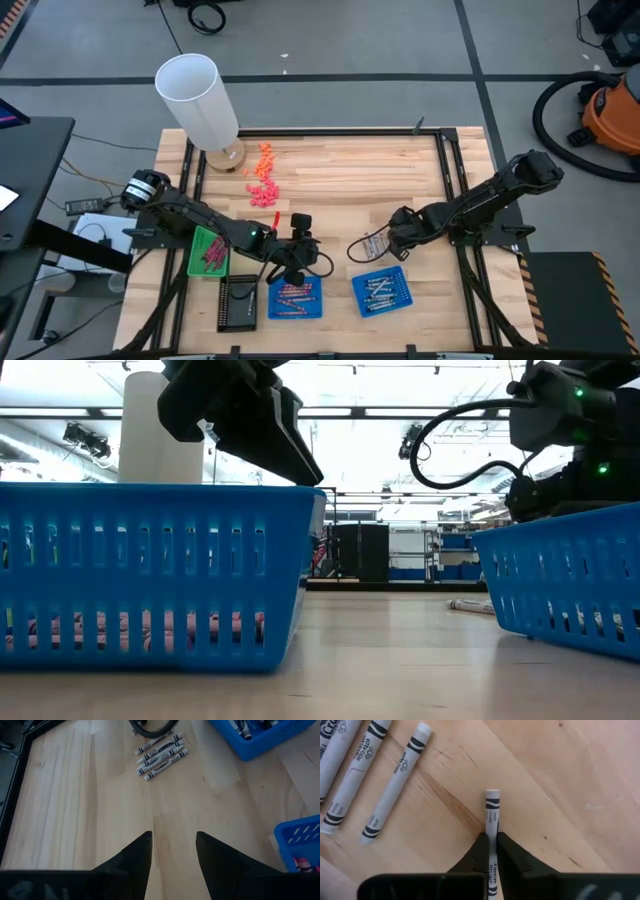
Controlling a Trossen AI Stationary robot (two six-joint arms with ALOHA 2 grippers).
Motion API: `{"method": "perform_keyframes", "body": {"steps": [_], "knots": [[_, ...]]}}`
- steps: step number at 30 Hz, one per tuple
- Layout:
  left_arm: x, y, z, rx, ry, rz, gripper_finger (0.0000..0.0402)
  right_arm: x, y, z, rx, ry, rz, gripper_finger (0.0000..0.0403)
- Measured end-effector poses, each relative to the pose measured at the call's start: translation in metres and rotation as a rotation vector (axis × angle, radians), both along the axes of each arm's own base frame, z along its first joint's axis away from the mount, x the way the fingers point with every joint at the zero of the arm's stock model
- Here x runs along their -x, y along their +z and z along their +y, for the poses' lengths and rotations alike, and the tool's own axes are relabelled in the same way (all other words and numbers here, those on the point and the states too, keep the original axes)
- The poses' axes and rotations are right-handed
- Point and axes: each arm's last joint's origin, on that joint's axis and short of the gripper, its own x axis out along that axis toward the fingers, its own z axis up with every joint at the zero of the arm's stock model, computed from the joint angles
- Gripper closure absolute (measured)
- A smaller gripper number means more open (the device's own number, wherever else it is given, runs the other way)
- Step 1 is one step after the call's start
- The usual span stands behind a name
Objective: Sort crayons
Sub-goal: Put the white crayon into the black basket
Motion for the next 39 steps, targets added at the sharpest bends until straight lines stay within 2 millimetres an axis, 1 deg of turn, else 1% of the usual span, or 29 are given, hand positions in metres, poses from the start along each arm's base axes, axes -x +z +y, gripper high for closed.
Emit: {"method": "perform_keyframes", "body": {"steps": [2,5,9,12,15,18,22,24,28,35,39], "knots": [[0.000,0.000,0.000,0.002,0.001,-0.003,0.0237,-0.001,0.005,0.000,0.015,0.012,-0.003,0.0372],[0.000,0.000,0.000,0.004,0.002,-0.006,0.0237,-0.007,0.021,0.001,0.034,0.032,-0.071,0.0360],[0.000,0.001,0.000,0.005,0.003,-0.007,0.0237,-0.013,0.042,0.002,0.074,0.090,-0.152,0.0358],[-0.002,0.001,0.001,0.010,0.007,-0.019,0.0237,-0.020,0.059,0.007,0.123,0.171,-0.274,0.0359],[-0.005,0.005,0.000,0.032,0.009,-0.065,0.0237,-0.028,0.073,0.016,0.161,0.295,-0.439,0.0359],[-0.012,0.007,-0.004,0.072,-0.044,-0.128,0.0237,-0.035,0.086,0.026,0.218,0.402,-0.591,0.0359],[-0.025,-0.004,-0.011,0.117,-0.136,-0.174,0.0237,-0.041,0.102,0.040,0.325,0.529,-0.757,0.0358],[-0.031,-0.012,-0.014,0.120,-0.150,-0.197,0.0237,-0.045,0.109,0.047,0.356,0.582,-0.836,0.0358],[-0.041,-0.021,-0.018,0.117,-0.166,-0.259,0.0237,-0.051,0.116,0.059,0.379,0.630,-0.941,0.0357],[-0.047,-0.011,-0.020,0.146,-0.170,-0.403,0.0237,-0.052,0.123,0.075,0.444,0.692,-1.048,0.0357],[-0.050,-0.003,-0.020,0.170,-0.165,-0.490,0.0237,-0.054,0.127,0.078,0.471,0.723,-1.094,0.0357]]}}
